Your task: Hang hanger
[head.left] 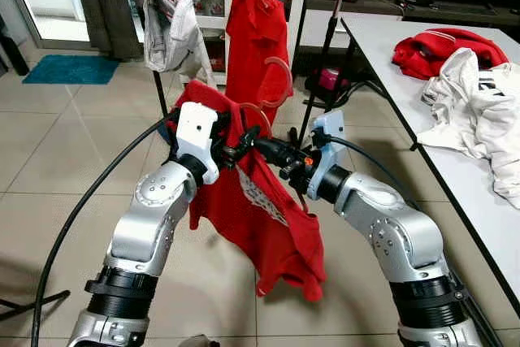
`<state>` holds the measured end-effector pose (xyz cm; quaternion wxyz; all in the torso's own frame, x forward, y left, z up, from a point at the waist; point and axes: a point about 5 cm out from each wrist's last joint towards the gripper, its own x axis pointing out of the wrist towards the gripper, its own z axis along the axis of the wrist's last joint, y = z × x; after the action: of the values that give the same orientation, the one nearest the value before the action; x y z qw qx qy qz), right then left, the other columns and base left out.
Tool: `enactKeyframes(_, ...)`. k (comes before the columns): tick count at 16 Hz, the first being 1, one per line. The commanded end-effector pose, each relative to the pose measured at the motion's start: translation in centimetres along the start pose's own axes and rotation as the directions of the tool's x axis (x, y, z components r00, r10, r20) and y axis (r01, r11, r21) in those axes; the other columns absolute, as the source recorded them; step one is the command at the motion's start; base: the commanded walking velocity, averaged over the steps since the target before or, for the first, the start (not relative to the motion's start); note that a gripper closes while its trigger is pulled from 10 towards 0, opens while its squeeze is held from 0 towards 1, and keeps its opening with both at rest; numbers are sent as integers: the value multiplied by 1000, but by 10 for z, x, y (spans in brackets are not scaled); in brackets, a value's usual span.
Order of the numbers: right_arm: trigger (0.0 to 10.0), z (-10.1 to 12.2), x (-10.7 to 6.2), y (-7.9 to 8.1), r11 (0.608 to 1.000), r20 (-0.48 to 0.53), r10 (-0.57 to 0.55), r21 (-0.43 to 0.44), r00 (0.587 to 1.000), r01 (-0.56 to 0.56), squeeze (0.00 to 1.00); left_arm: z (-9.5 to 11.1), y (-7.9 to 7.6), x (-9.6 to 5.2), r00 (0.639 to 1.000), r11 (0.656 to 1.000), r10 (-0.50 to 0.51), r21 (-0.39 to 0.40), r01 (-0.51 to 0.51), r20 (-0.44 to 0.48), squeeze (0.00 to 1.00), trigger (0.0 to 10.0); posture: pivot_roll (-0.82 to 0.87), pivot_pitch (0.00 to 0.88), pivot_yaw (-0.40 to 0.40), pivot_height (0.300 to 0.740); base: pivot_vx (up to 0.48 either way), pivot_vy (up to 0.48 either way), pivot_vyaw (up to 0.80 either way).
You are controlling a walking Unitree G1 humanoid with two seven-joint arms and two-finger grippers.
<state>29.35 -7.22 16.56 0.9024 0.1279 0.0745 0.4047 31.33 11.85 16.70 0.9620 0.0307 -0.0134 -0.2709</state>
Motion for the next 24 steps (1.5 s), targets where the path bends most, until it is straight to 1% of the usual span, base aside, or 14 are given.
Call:
enactKeyframes(1,10000,15,0,9,998,67,61,-33,996,-59,0,-2,-5,4,999,999,-19,45,21,-29,0,7294,-105,0,-39,727,0,0,0)
enactKeyframes(2,10000,15,0,9,998,69,59,-29,996,-57,0,-2,-4,3,1000,997,-6,72,8,-30,0,5333,-105,0,-39,727,0,0,0)
enactKeyframes(3,10000,15,0,9,998,71,57,-25,996,-56,0,-2,-4,2,1000,996,8,84,-6,-29,0,4471,-105,0,-39,727,0,0,0)
enactKeyframes(4,10000,15,0,8,998,72,56,-23,996,-54,0,-2,-4,1,1000,996,22,87,-20,-22,0,4000,-104,0,-39,727,0,0,0)
enactKeyframes(5,10000,15,0,8,998,72,54,-21,996,-53,0,-1,-5,-1,999,996,32,90,-31,-11,0,3294,-104,0,-39,727,0,0,0)
enactKeyframes(7,10000,15,-1,7,999,72,52,-18,996,-51,0,0,-5,-4,999,995,48,91,-48,3,0,2549,-102,0,-40,727,0,0,0)
enactKeyframes(8,10000,15,0,7,999,72,50,-16,996,-49,0,-1,-6,-7,998,995,66,73,-66,11,0,2078,-102,0,-40,727,0,0,0)
enactKeyframes(10,10000,15,0,6,999,72,47,-16,996,-46,0,-1,-6,-10,997,995,75,63,-76,14,0,1882,-100,0,-42,727,0,0,0)
enactKeyframes(13,10000,15,0,5,999,70,44,-14,997,-43,0,-1,-8,-13,996,995,85,46,-86,19,0,1176,-100,0,-42,727,0,0,0)
enactKeyframes(14,10000,15,-1,5,999,70,44,-14,997,-43,0,-2,-8,-14,996,995,87,43,-88,19,0,314,-96,0,-45,727,0,0,0)
enactKeyframes(15,10000,15,-1,5,999,70,44,-14,997,-43,0,-2,-8,-14,996,995,88,42,-89,18,0,314,-96,0,-45,727,0,0,0)
enactKeyframes(16,10000,15,-1,5,999,71,44,-14,997,-43,0,-2,-7,-15,996,995,91,40,-91,17,0,0,-96,0,-45,727,0,0,0)
enactKeyframes(24,10000,15,-1,4,999,71,42,-17,997,-41,0,-2,-5,-16,995,995,95,38,-96,18,0,0,-94,0,-44,727,0,0,0)
